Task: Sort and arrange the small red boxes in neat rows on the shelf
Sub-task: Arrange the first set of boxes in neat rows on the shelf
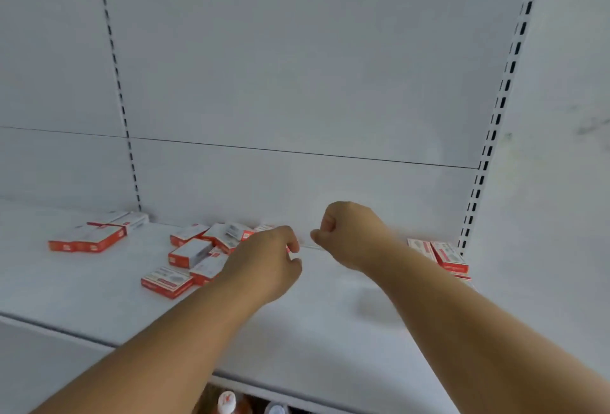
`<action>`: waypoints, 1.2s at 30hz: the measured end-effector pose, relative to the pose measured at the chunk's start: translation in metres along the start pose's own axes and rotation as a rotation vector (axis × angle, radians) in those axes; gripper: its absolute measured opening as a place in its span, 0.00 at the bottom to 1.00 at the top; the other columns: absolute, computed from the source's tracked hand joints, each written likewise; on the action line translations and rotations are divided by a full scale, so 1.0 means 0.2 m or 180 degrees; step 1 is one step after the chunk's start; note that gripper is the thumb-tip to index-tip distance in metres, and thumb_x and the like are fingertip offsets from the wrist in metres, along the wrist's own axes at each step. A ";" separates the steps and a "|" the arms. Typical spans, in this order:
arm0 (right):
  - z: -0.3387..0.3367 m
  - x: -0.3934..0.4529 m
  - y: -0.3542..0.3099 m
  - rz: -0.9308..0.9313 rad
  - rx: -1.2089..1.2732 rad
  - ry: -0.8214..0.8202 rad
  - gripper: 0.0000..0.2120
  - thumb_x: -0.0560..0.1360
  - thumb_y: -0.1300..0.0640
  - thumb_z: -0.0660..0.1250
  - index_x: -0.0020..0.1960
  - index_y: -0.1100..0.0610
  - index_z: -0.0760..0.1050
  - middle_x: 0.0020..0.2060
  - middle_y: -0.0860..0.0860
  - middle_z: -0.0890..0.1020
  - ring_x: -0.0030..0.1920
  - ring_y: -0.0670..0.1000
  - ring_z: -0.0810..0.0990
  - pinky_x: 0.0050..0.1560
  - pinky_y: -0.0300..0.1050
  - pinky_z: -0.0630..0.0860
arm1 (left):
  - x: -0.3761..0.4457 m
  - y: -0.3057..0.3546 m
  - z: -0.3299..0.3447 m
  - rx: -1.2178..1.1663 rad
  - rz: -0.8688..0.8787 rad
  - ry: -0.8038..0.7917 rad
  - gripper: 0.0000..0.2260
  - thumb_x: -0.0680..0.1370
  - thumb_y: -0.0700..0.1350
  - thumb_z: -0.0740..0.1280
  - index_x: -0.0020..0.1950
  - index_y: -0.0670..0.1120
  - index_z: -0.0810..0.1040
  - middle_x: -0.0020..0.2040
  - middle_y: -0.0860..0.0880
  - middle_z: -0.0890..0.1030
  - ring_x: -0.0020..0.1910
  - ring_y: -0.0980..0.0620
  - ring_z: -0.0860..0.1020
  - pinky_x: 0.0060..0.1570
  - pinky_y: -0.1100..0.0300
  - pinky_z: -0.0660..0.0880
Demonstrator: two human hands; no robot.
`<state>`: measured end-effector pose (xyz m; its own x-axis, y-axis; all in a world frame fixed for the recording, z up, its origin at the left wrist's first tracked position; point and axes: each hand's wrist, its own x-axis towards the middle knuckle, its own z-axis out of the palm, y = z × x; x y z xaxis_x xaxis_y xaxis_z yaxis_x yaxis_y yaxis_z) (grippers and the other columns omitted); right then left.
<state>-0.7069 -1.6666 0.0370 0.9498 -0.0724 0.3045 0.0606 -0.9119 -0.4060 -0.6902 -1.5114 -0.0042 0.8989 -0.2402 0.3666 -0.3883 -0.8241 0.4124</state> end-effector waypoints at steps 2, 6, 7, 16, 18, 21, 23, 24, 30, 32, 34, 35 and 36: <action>0.10 0.03 -0.12 0.0005 -0.0069 -0.0134 0.06 0.74 0.52 0.66 0.43 0.54 0.75 0.42 0.50 0.80 0.44 0.53 0.79 0.36 0.42 0.71 | 0.02 -0.15 -0.06 0.0108 -0.0009 -0.0033 0.06 0.75 0.47 0.64 0.50 0.56 0.76 0.45 0.54 0.81 0.44 0.51 0.79 0.43 0.60 0.75; 0.29 0.09 -0.31 0.0063 -0.0193 -0.0463 0.08 0.74 0.53 0.68 0.52 0.55 0.76 0.49 0.50 0.80 0.47 0.53 0.77 0.43 0.44 0.73 | 0.05 -0.42 -0.21 0.0171 0.0152 -0.0212 0.10 0.74 0.44 0.64 0.54 0.54 0.78 0.48 0.55 0.79 0.49 0.51 0.78 0.45 0.59 0.74; 0.33 0.09 -0.35 0.0095 -0.0164 -0.0586 0.11 0.74 0.51 0.69 0.55 0.53 0.76 0.51 0.49 0.78 0.48 0.51 0.76 0.45 0.43 0.73 | 0.05 -0.48 -0.24 0.0188 0.0190 -0.0250 0.10 0.74 0.44 0.64 0.54 0.54 0.78 0.49 0.55 0.79 0.50 0.51 0.77 0.46 0.59 0.73; 0.48 0.08 -0.53 0.0356 -0.0650 -0.0982 0.21 0.72 0.52 0.72 0.62 0.57 0.73 0.59 0.53 0.76 0.55 0.55 0.77 0.51 0.45 0.75 | 0.14 -0.86 -0.37 0.0497 0.0285 -0.0731 0.16 0.76 0.52 0.67 0.63 0.54 0.74 0.63 0.53 0.75 0.58 0.51 0.75 0.55 0.55 0.75; 0.49 0.07 -0.54 0.0421 -0.0721 -0.0957 0.20 0.72 0.52 0.72 0.62 0.57 0.72 0.58 0.53 0.76 0.52 0.53 0.76 0.48 0.42 0.72 | 0.15 -0.88 -0.37 0.0456 0.0304 -0.0824 0.17 0.76 0.51 0.67 0.64 0.54 0.74 0.65 0.53 0.75 0.57 0.52 0.75 0.54 0.56 0.75; 0.50 0.07 -0.55 0.0572 -0.0503 -0.0741 0.24 0.69 0.49 0.75 0.61 0.54 0.71 0.56 0.51 0.74 0.47 0.51 0.74 0.45 0.43 0.73 | 0.15 -0.89 -0.36 0.0410 0.0358 -0.0822 0.18 0.76 0.53 0.66 0.66 0.55 0.73 0.66 0.52 0.75 0.60 0.51 0.73 0.56 0.56 0.74; 0.50 0.06 -0.54 0.0723 -0.0225 -0.0518 0.29 0.66 0.47 0.77 0.62 0.50 0.69 0.54 0.48 0.72 0.48 0.51 0.76 0.43 0.43 0.74 | 0.14 -0.87 -0.37 0.0432 0.0448 -0.0782 0.18 0.77 0.54 0.66 0.66 0.55 0.74 0.64 0.52 0.76 0.60 0.50 0.73 0.56 0.55 0.74; 0.50 0.06 -0.54 0.0775 -0.0151 -0.0366 0.30 0.65 0.46 0.77 0.62 0.49 0.68 0.53 0.47 0.71 0.49 0.51 0.75 0.42 0.43 0.75 | 0.14 -0.86 -0.36 0.0411 0.0507 -0.0767 0.17 0.76 0.54 0.67 0.65 0.55 0.74 0.62 0.52 0.76 0.60 0.50 0.73 0.56 0.55 0.75; 0.54 0.04 -0.53 0.0639 0.0056 0.0600 0.29 0.65 0.47 0.76 0.61 0.51 0.67 0.54 0.49 0.71 0.55 0.53 0.69 0.52 0.44 0.70 | 0.13 -0.77 -0.34 0.0695 0.0750 -0.1033 0.23 0.70 0.68 0.66 0.60 0.57 0.75 0.54 0.51 0.78 0.62 0.47 0.71 0.56 0.54 0.68; 0.55 0.02 -0.52 0.0493 0.0206 0.0772 0.27 0.66 0.48 0.76 0.60 0.51 0.68 0.53 0.48 0.71 0.54 0.52 0.70 0.51 0.43 0.69 | 0.12 -0.74 -0.32 0.0912 0.0747 -0.1022 0.26 0.69 0.69 0.66 0.61 0.55 0.73 0.58 0.49 0.77 0.62 0.45 0.71 0.59 0.52 0.67; 0.55 0.02 -0.51 0.0525 0.0592 0.0829 0.22 0.68 0.48 0.76 0.56 0.51 0.70 0.50 0.47 0.73 0.50 0.51 0.74 0.44 0.40 0.70 | 0.12 -0.72 -0.29 0.0935 0.0689 -0.0892 0.26 0.69 0.66 0.67 0.61 0.52 0.71 0.57 0.47 0.77 0.61 0.44 0.71 0.58 0.51 0.67; 0.55 0.02 -0.52 0.0638 0.1071 0.0818 0.17 0.70 0.48 0.74 0.53 0.51 0.71 0.48 0.47 0.77 0.47 0.51 0.77 0.41 0.39 0.70 | 0.12 -0.72 -0.28 0.0834 0.0628 -0.0822 0.26 0.69 0.65 0.67 0.60 0.51 0.71 0.56 0.47 0.78 0.60 0.45 0.72 0.56 0.52 0.68; 0.54 0.02 -0.53 0.0794 0.1823 0.0779 0.12 0.73 0.49 0.72 0.50 0.52 0.73 0.45 0.50 0.80 0.45 0.54 0.79 0.39 0.40 0.70 | 0.11 -0.72 -0.28 0.0650 0.0556 -0.0754 0.25 0.69 0.64 0.68 0.59 0.51 0.70 0.55 0.48 0.78 0.58 0.45 0.74 0.53 0.53 0.69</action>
<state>-0.6766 -1.5273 -0.0117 0.8635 -0.4043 0.3015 0.0659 -0.5024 -0.8621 -0.6256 -1.3696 -0.0074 0.8540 -0.4789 0.2034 -0.5131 -0.8399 0.1767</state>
